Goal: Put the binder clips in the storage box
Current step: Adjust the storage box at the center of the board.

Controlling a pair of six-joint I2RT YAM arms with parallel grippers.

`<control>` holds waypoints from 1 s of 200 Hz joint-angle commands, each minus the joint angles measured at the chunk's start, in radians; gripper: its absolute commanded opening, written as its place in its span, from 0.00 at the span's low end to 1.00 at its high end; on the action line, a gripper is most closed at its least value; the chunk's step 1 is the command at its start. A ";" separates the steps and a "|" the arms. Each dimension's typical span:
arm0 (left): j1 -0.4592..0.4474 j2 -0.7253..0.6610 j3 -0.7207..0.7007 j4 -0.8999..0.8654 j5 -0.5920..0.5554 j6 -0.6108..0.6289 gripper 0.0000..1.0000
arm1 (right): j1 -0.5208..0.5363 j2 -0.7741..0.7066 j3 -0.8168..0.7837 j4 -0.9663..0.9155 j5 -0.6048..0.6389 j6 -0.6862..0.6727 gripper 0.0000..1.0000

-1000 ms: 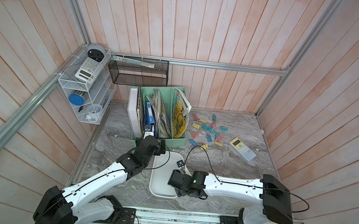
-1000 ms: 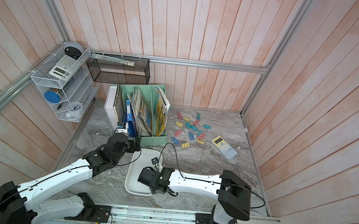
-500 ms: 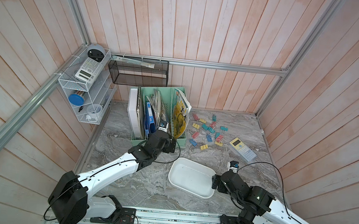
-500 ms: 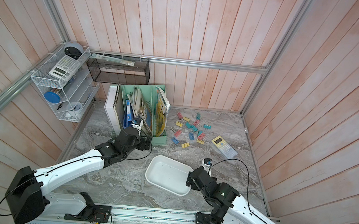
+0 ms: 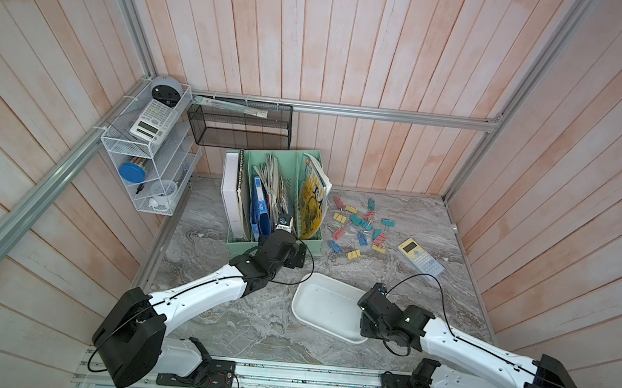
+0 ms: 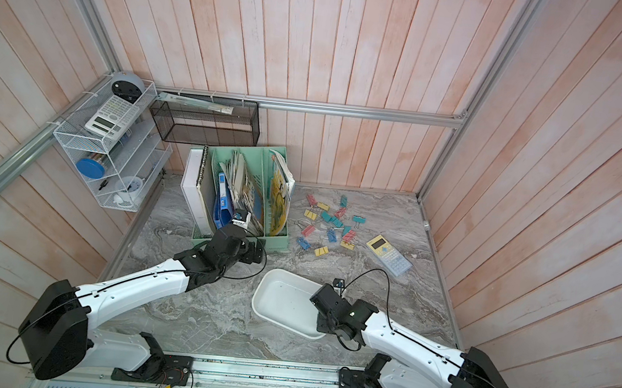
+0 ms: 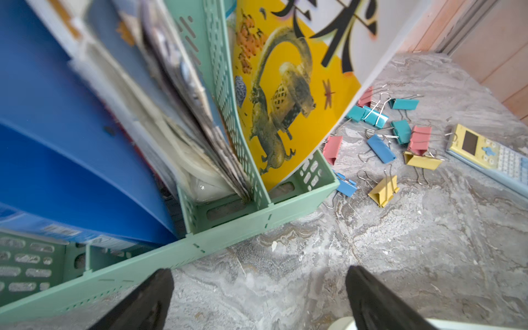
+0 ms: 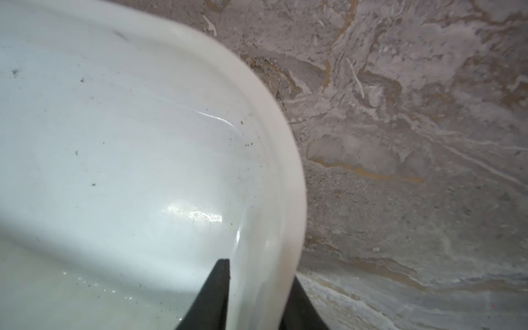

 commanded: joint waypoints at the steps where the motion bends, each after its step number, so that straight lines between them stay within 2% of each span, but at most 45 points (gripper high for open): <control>1: 0.045 -0.037 -0.046 0.032 0.025 -0.041 1.00 | 0.009 0.018 0.038 -0.063 -0.001 -0.050 0.20; 30: 0.065 -0.058 -0.060 0.024 0.031 -0.034 1.00 | 0.014 -0.018 0.038 -0.112 0.013 -0.074 0.10; 87: 0.098 -0.077 -0.065 0.031 0.064 -0.052 1.00 | 0.014 -0.075 0.069 -0.235 0.096 -0.014 0.07; 98: 0.102 -0.086 -0.064 0.025 0.072 -0.056 1.00 | 0.013 -0.095 0.069 -0.236 0.101 -0.005 0.15; 111: 0.113 -0.105 -0.055 0.004 0.092 -0.056 1.00 | 0.014 -0.120 0.099 -0.264 0.118 -0.011 0.39; 116: 0.120 -0.114 -0.047 -0.012 0.109 -0.052 1.00 | 0.014 -0.130 0.120 -0.282 0.141 -0.016 0.45; 129: 0.148 -0.143 -0.004 -0.075 0.158 -0.031 1.00 | 0.014 -0.158 0.182 -0.298 0.234 -0.036 0.50; 143: 0.182 -0.172 0.073 -0.174 0.186 0.020 1.00 | -0.007 -0.185 0.227 -0.171 0.268 -0.183 0.50; 155: 0.216 -0.188 0.141 -0.252 0.185 0.040 1.00 | -0.090 -0.140 0.278 -0.052 0.135 -0.317 0.50; 164: 0.260 -0.203 0.151 -0.246 0.225 -0.018 1.00 | -0.143 -0.066 0.338 0.013 0.039 -0.413 0.50; 174: 0.303 -0.218 0.132 -0.207 0.296 -0.043 1.00 | -0.169 0.055 0.407 0.062 0.000 -0.513 0.50; 200: 0.318 -0.256 0.112 -0.225 0.257 -0.056 1.00 | -0.209 0.368 0.609 0.097 -0.009 -0.679 0.50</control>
